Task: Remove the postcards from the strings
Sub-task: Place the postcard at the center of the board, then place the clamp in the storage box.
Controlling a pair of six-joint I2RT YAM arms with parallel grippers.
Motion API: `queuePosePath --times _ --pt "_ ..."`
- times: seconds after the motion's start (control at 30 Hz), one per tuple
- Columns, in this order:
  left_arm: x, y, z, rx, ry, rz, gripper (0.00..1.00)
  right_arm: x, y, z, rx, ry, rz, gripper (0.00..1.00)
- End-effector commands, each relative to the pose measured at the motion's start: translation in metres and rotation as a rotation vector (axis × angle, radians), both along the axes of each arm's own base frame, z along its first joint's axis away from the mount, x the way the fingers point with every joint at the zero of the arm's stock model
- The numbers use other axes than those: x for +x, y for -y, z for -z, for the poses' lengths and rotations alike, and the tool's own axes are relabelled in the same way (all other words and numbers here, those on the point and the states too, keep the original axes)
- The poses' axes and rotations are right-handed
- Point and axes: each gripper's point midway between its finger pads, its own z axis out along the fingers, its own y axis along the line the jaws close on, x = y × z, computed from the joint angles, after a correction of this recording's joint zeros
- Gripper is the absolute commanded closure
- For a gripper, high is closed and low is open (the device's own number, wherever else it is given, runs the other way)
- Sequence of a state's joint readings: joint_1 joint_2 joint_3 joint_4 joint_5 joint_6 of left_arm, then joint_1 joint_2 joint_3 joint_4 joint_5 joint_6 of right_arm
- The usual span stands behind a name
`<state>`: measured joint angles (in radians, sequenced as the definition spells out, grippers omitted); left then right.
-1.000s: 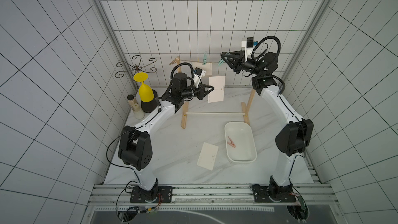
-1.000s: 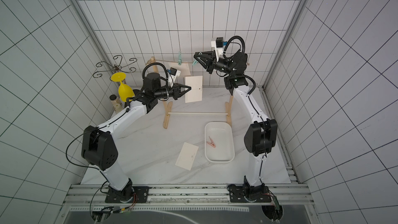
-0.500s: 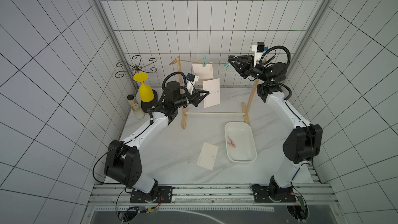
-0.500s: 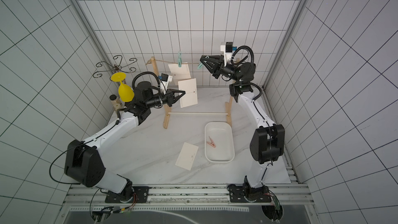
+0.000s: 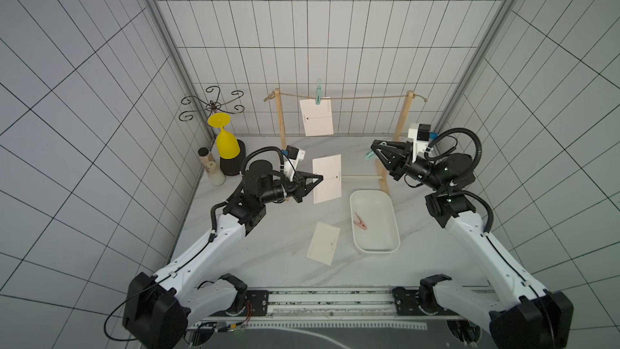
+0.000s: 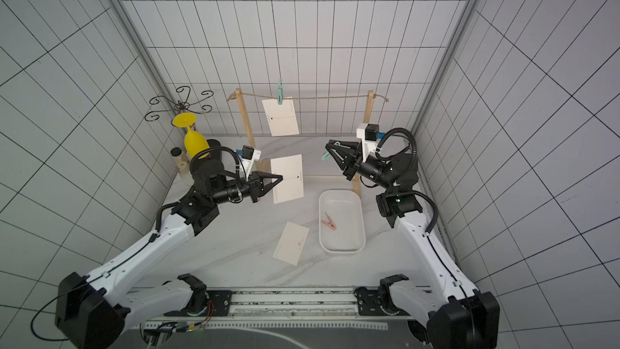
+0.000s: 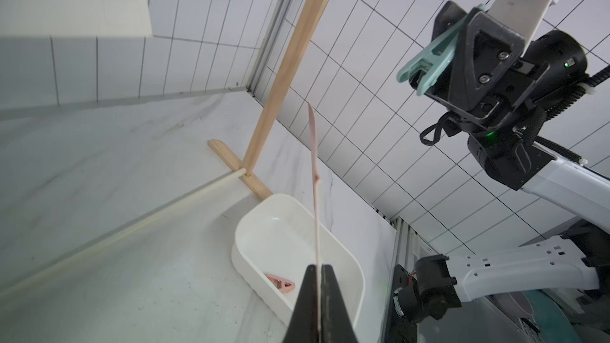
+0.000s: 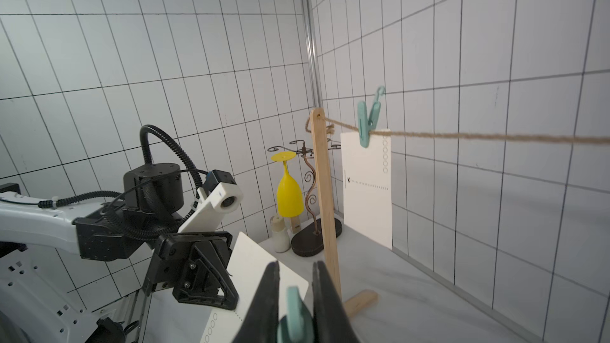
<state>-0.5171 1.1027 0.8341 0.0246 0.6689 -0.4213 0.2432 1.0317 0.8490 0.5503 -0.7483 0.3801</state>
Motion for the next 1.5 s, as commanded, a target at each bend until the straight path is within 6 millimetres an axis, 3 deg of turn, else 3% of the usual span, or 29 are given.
queuePosePath --times 0.0,0.13,0.23,0.43,0.63,0.9,0.97,1.07,1.1,1.2,1.33,1.47 --pt "-0.021 0.003 0.044 0.051 -0.157 -0.012 1.0 0.001 0.011 0.082 -0.037 -0.228 0.1 1.0" --pt "-0.052 0.01 0.083 0.081 -0.271 0.016 1.0 -0.015 0.027 0.154 -0.056 -0.419 0.18 1.0" --pt "-0.07 0.009 0.112 0.109 -0.361 0.023 1.0 -0.029 0.034 0.193 -0.051 -0.517 0.21 1.0" --pt "-0.085 0.009 0.155 0.132 -0.47 0.016 1.0 -0.042 0.045 0.252 -0.055 -0.664 0.267 1.0" --pt "-0.087 0.018 0.184 0.157 -0.525 0.045 1.0 -0.046 0.048 0.294 -0.098 -0.784 0.294 1.0" --pt "-0.08 0.021 0.203 0.196 -0.539 0.03 1.0 -0.043 0.056 0.313 -0.125 -0.825 0.353 0.99" --pt "-0.077 0.02 0.206 0.204 -0.537 0.011 0.94 -0.042 0.056 0.318 -0.135 -0.838 0.359 0.9" --pt "-0.071 0.02 0.208 0.213 -0.529 -0.012 0.83 -0.041 0.057 0.325 -0.146 -0.861 0.37 0.85" --pt "-0.068 0.019 0.208 0.215 -0.527 -0.023 0.8 -0.04 0.058 0.327 -0.15 -0.865 0.373 0.77" --pt "-0.06 0.011 0.21 0.22 -0.525 -0.065 0.69 -0.038 0.059 0.33 -0.15 -0.875 0.386 0.64" --pt "-0.044 -0.01 0.206 0.21 -0.511 -0.149 0.67 -0.033 0.061 0.321 -0.146 -0.857 0.406 0.5" --pt "-0.027 -0.035 0.192 0.205 -0.474 -0.237 0.67 -0.027 0.063 0.303 -0.141 -0.812 0.426 0.44"
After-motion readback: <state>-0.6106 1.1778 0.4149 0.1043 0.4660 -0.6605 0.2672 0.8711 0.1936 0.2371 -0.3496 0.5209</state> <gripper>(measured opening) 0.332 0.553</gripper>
